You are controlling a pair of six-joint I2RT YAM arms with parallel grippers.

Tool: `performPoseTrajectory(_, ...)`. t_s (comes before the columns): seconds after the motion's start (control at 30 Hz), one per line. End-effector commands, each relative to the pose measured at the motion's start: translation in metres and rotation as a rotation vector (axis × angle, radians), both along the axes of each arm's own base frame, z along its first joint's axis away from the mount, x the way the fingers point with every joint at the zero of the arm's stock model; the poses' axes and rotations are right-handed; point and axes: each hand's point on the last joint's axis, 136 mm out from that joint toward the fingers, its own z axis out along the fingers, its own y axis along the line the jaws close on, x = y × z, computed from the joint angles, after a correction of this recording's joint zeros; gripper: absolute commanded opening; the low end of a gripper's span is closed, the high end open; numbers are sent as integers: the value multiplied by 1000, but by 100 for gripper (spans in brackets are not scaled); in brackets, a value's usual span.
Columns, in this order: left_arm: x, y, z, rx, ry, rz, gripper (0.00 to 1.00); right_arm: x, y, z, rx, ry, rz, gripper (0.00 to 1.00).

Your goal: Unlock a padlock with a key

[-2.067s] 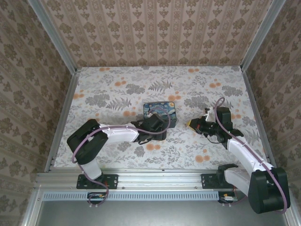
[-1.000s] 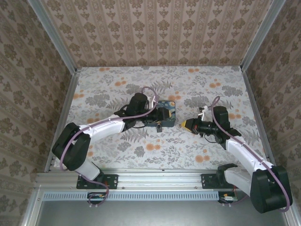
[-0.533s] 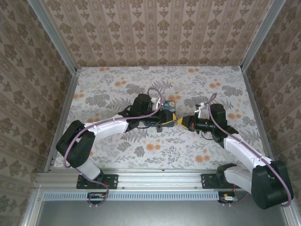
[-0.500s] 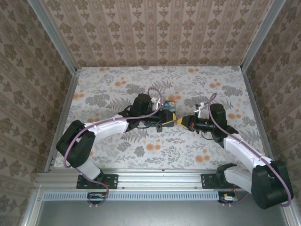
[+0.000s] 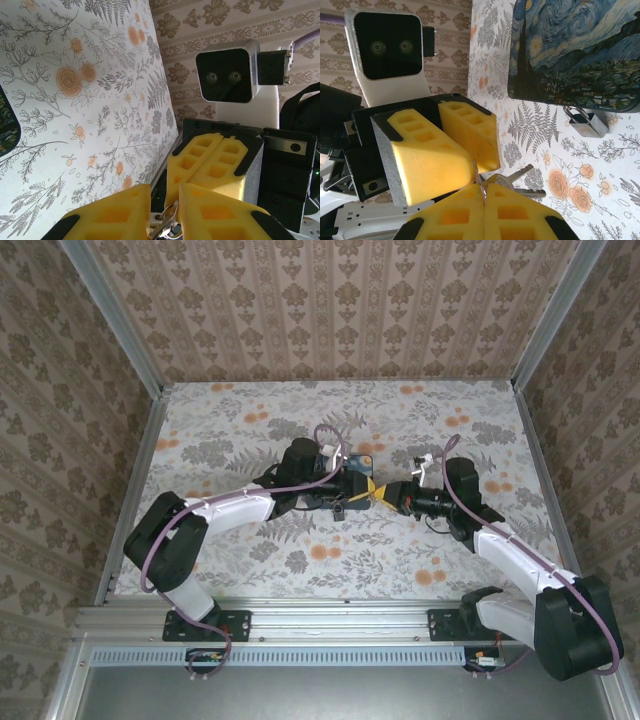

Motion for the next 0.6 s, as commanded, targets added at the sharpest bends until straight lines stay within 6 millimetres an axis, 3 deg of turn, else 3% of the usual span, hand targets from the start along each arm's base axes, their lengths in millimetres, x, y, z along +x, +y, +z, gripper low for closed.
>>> performPoseTrajectory(0.0,-4,1,14,-49,-18,-26,25,8,2,10,8,-28,-12,0)
performPoseTrajectory(0.57,0,10,12,-56,-8,-1,21,14,1,2,12,-9,-39,0)
